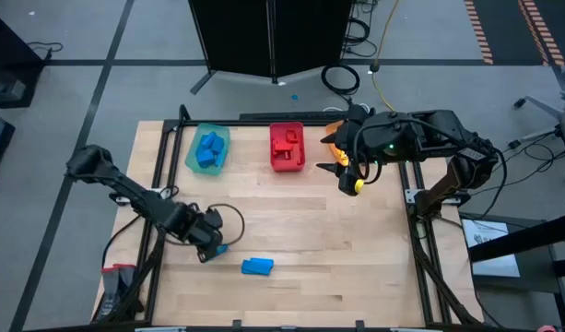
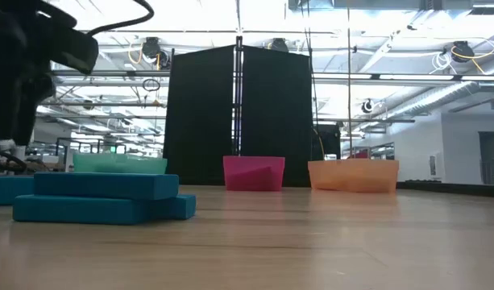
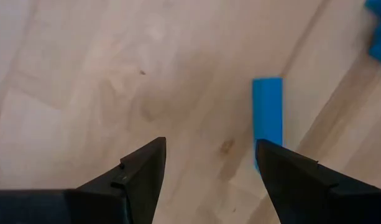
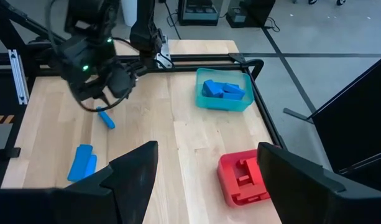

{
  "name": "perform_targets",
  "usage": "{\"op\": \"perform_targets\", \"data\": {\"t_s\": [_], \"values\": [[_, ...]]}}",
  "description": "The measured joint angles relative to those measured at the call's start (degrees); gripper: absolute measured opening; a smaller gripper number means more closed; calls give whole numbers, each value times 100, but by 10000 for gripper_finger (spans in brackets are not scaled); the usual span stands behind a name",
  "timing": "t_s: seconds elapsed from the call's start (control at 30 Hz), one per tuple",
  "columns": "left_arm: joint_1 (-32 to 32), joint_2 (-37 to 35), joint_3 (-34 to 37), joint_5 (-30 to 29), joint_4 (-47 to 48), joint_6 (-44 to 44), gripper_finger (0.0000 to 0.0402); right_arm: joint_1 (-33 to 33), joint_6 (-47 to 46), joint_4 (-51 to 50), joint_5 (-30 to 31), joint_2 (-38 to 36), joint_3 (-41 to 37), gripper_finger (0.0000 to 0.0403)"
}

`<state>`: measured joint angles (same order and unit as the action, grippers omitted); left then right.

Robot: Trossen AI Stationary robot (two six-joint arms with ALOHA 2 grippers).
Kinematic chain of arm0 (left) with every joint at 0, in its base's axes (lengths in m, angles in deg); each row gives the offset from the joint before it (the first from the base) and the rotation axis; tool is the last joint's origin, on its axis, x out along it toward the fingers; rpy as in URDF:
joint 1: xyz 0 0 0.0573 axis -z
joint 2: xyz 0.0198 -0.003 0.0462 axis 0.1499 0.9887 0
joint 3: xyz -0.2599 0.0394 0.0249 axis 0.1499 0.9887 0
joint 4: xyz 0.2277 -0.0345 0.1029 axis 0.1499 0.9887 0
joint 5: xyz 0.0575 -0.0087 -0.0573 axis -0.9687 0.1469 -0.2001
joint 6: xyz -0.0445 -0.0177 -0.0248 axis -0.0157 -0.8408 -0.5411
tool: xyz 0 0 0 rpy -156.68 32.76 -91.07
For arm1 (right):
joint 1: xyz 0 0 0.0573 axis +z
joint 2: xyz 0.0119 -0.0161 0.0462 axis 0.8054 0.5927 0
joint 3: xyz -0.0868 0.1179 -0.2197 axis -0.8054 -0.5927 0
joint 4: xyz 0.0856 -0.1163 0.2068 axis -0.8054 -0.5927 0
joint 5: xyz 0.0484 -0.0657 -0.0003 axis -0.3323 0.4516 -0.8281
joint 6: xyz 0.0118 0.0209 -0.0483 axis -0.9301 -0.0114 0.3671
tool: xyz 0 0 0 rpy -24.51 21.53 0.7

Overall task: Sort blocks
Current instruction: Put the blue block into the blue bin

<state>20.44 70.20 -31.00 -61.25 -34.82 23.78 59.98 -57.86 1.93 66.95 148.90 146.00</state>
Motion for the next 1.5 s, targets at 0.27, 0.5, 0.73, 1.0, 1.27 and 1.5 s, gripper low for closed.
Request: {"op": "perform_targets", "data": {"t_s": [0.27, 0.5, 0.73, 1.0, 1.27, 1.5], "values": [[367, 458, -172, 137, -586, -411, 253, 0, -9, -260, 0, 0, 0, 270], [463, 831, -172, 129, -690, -444, 253, -1, -81, -354, 0, 0, 0, 270], [472, 1386, -172, 14, -761, -448, 253, -2, -77, -356, -4, 0, 0, 270], [428, 1615, -161, 334, -1075, -285, 200, -2, -63, -354, -17, 0, 0, 270], [431, 1396, -166, 140, -965, -282, 59, -2, -58, -354, 2, 0, 0, 270], [-101, 503, -589, -1606, 402, -296, 59, -1, -17, -353, 4, 0, 0, 270]]}}
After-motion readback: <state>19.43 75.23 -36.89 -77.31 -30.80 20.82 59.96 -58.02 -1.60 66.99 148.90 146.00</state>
